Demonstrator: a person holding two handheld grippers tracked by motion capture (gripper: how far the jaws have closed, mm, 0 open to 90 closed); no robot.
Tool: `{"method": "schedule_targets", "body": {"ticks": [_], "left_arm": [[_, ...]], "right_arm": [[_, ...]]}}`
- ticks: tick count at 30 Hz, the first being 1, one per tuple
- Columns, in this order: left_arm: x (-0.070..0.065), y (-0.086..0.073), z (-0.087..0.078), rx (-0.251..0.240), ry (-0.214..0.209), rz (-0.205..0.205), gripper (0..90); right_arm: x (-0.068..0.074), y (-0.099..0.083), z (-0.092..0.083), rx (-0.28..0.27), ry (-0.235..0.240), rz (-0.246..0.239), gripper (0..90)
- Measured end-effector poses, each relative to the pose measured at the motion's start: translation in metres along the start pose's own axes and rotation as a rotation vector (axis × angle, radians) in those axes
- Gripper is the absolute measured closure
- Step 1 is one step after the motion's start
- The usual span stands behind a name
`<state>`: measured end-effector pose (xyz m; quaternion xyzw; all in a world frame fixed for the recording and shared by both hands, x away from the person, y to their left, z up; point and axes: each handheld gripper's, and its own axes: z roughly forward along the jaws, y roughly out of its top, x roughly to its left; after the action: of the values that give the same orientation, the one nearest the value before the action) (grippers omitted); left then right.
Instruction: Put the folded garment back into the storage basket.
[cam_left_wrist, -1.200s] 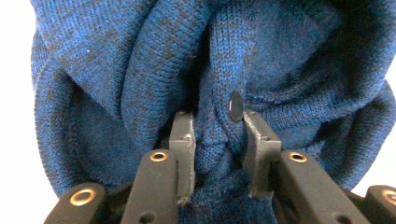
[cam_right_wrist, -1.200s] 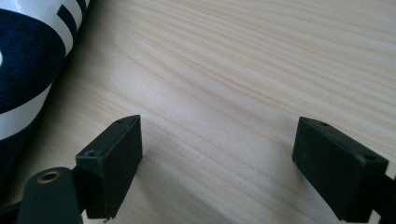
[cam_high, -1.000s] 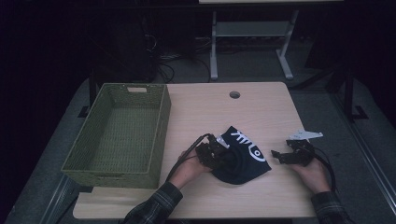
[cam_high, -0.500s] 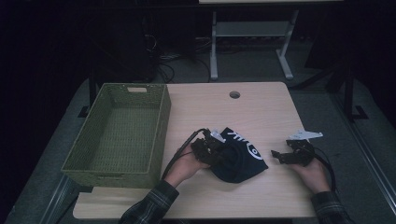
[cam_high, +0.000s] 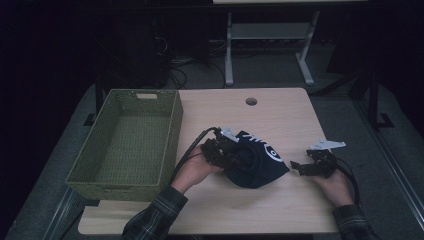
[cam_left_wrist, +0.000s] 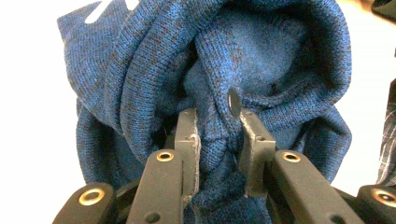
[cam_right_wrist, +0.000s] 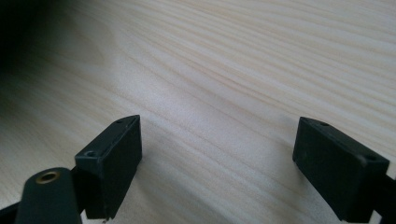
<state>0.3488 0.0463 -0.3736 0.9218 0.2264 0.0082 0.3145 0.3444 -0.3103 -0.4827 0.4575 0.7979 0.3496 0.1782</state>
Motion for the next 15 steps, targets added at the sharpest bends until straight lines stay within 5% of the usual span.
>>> {"method": "schedule_targets", "body": {"ticks": [15], "left_arm": [[0.009,0.016,-0.039,-0.043,0.04,-0.001,71.8]], "right_arm": [[0.0,0.0,0.0,0.001,0.0,0.001,15.3]]}}
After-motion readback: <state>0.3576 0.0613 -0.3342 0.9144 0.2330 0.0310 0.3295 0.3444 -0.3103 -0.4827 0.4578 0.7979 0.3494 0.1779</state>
